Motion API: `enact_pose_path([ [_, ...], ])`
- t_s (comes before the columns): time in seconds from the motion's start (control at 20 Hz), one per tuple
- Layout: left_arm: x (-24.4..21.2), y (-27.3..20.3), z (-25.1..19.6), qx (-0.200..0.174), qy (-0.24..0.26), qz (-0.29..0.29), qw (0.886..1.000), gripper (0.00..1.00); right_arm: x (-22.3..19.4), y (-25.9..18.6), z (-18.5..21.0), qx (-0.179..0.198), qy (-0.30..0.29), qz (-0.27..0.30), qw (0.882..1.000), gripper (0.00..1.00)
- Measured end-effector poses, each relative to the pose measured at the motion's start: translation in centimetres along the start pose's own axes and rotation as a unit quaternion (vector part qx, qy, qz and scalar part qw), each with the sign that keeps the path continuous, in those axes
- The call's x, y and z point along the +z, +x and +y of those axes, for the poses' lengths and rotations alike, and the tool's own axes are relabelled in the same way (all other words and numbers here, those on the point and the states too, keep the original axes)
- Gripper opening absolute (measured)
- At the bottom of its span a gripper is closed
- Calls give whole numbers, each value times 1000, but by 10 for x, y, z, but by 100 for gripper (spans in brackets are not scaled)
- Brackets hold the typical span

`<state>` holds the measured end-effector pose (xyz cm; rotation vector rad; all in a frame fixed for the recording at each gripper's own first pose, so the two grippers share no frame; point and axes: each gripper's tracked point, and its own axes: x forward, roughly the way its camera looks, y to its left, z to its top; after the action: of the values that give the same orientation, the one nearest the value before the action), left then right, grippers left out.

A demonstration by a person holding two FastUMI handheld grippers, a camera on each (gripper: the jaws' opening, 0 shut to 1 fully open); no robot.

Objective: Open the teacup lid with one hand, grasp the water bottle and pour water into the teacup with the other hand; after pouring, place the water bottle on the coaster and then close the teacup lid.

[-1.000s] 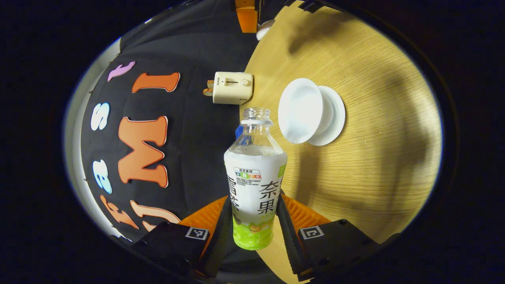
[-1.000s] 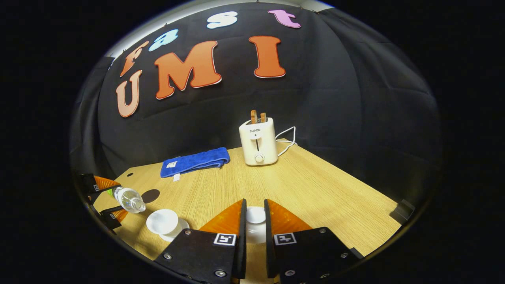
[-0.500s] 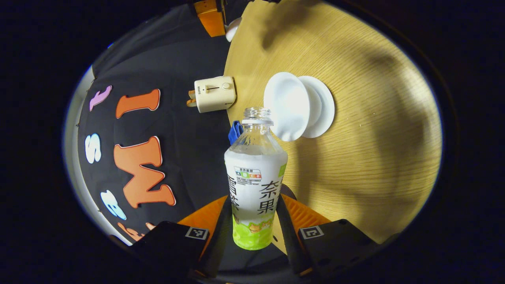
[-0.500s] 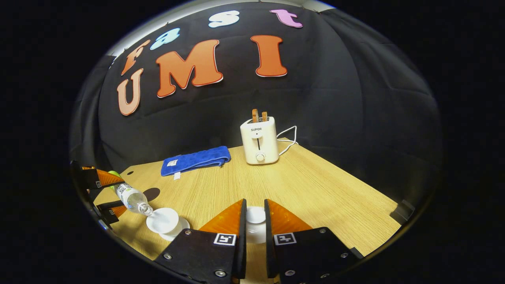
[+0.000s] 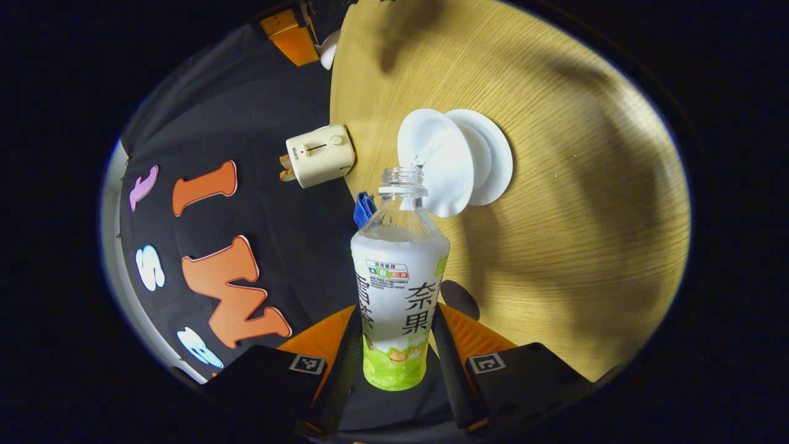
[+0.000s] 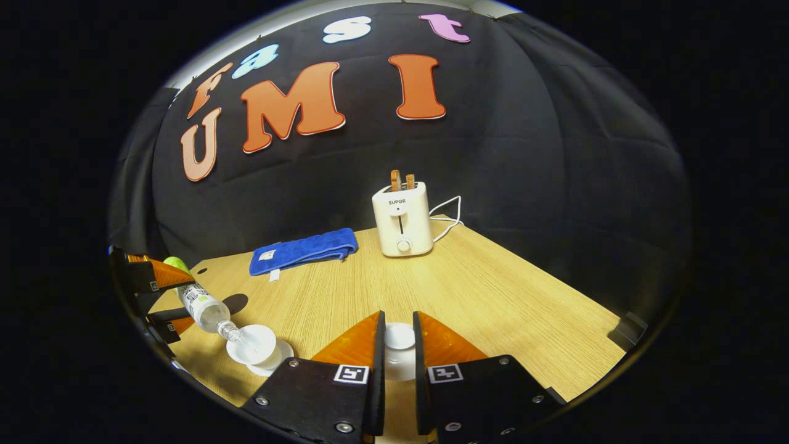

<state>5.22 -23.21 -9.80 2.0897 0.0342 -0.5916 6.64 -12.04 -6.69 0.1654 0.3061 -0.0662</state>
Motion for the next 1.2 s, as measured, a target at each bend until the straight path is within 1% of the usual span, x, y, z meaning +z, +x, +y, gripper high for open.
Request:
enact_pose_path([
  [0.05,0,0,2,3,9,1,1000,70,0,0,0,-1,0,0,1000,20],
  [0.15,4,-4,6,4,29,-2,1000,67,-2,0,1,-1,-3,1,1000,20],
  [0.2,5,-4,7,3,35,-3,999,70,-2,0,2,0,-4,2,1000,20],
  [0.25,7,-7,8,3,40,-4,999,67,-1,1,3,1,-5,2,1000,20],
  [0.3,8,-7,11,5,44,-5,999,70,-2,0,4,1,-6,2,1000,20],
  [0.35,10,-6,13,8,52,-7,999,70,-1,0,4,1,-7,2,1000,20],
  [0.4,9,-5,15,10,55,-6,998,67,-2,0,4,1,-6,3,1000,20],
  [0.45,9,-7,15,9,54,-7,998,67,-2,0,3,1,-6,3,1000,20],
  [0.5,8,-5,13,7,54,-7,998,70,-2,1,2,0,-6,4,1000,20],
  [0.55,8,-5,14,6,56,-6,998,70,-2,1,2,-1,-6,4,1000,20],
  [0.6,9,-5,13,4,57,-7,998,67,-2,1,1,-1,-5,4,1000,20],
  [0.65,8,-5,13,3,56,-6,998,70,-2,0,0,-2,-5,4,1000,20],
  [0.7,8,-4,12,4,57,-5,998,70,-3,1,-1,-3,-5,5,1000,20],
  [0.75,7,-6,13,6,58,-3,998,67,-3,1,-1,-3,-4,5,1000,20],
  [0.8,7,-6,14,7,55,-4,998,67,-3,0,0,-3,-4,5,1000,20],
  [0.85,8,-5,12,7,48,-5,999,70,-2,1,0,-3,-4,5,1000,20],
  [0.9,8,-4,9,4,40,-6,999,69,-2,0,0,-2,-4,5,1000,20],
  [0.95,10,-3,7,2,32,-11,999,66,-1,-1,1,-1,-3,3,1000,20],
  [1.0,11,-3,3,0,22,-12,1000,69,0,-2,0,0,-3,2,1000,20],
  [1.1,13,-1,-2,-3,0,-14,1000,69,1,-2,-2,-2,-2,1,1000,20],
  [1.15,11,0,-4,-5,-13,-14,1000,66,0,-1,-3,-3,0,1,1000,20],
  [1.2,10,-1,-6,-5,-27,-14,1000,66,0,-1,-4,-4,1,2,1000,20],
])
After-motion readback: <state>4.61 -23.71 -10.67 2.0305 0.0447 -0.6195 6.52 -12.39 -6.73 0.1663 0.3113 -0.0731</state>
